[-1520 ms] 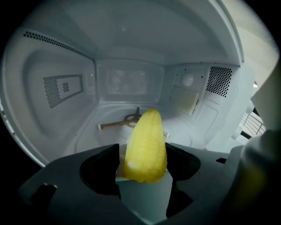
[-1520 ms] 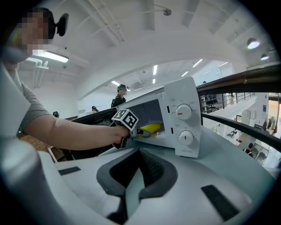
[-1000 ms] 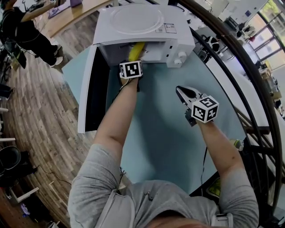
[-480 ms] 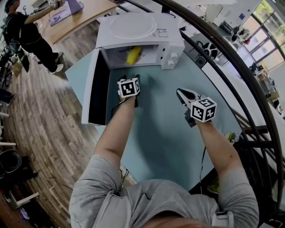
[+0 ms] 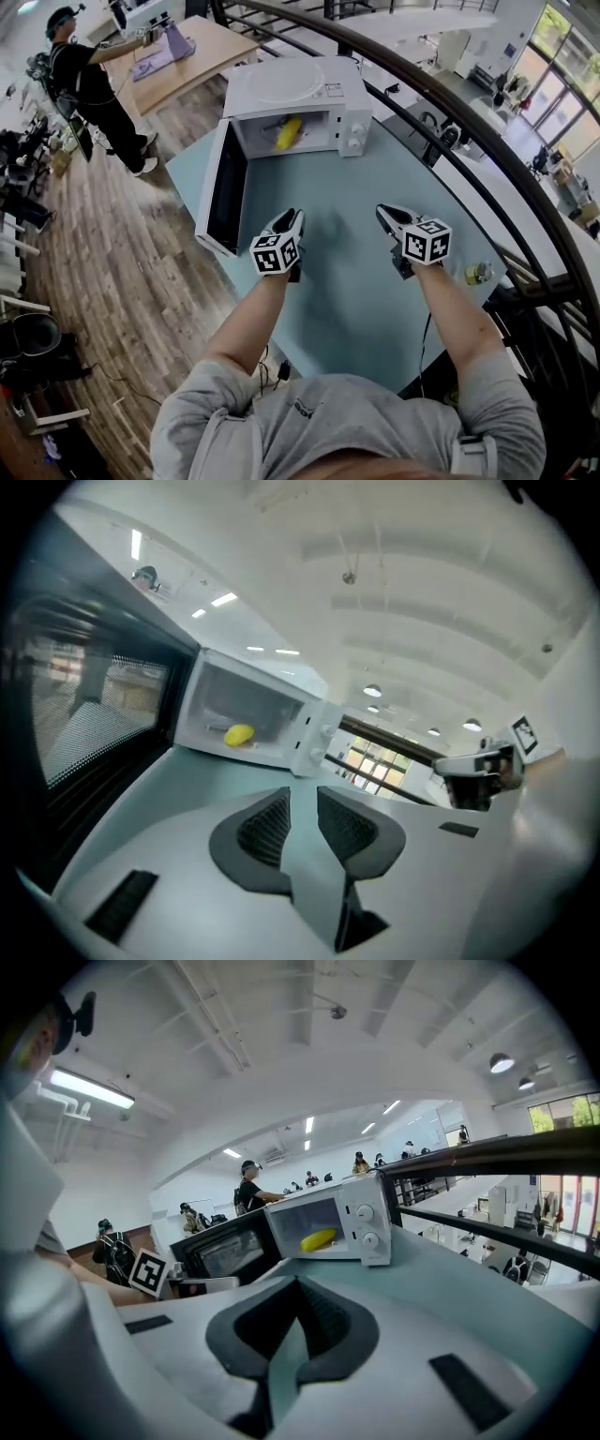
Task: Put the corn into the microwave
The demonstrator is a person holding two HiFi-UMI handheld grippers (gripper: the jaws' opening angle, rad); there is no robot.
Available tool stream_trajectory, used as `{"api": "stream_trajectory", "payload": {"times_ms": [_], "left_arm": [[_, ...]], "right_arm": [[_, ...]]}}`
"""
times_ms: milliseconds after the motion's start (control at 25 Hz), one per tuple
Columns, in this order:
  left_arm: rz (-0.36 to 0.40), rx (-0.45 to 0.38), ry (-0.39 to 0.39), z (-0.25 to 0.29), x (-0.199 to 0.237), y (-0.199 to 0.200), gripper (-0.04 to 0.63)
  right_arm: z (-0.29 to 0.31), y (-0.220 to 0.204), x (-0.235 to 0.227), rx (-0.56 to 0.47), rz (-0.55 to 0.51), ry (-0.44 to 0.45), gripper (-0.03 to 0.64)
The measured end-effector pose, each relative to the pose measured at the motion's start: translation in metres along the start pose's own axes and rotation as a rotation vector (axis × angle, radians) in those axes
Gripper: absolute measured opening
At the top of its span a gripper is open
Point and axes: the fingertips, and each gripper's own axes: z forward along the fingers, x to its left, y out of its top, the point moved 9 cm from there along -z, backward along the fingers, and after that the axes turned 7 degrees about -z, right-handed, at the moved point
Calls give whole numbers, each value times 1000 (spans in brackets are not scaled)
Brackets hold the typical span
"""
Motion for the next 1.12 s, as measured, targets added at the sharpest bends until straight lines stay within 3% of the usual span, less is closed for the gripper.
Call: {"api": "stream_trajectory", "payload": {"times_ms": [120, 360, 760, 1120], "left_arm": [[8, -35, -102, -45, -25, -12, 68], [7, -37, -190, -118, -74, -43, 18], [58, -31, -205, -245, -159, -97, 18], [90, -108, -176, -344, -244, -127, 18]], "right_arm": [[-27, -7, 14, -14, 6, 11, 18], [-88, -18, 36, -27, -2, 35, 17], [-220, -51, 90, -53, -1, 56, 17], [-358, -67, 146, -33, -101, 47, 17]]}}
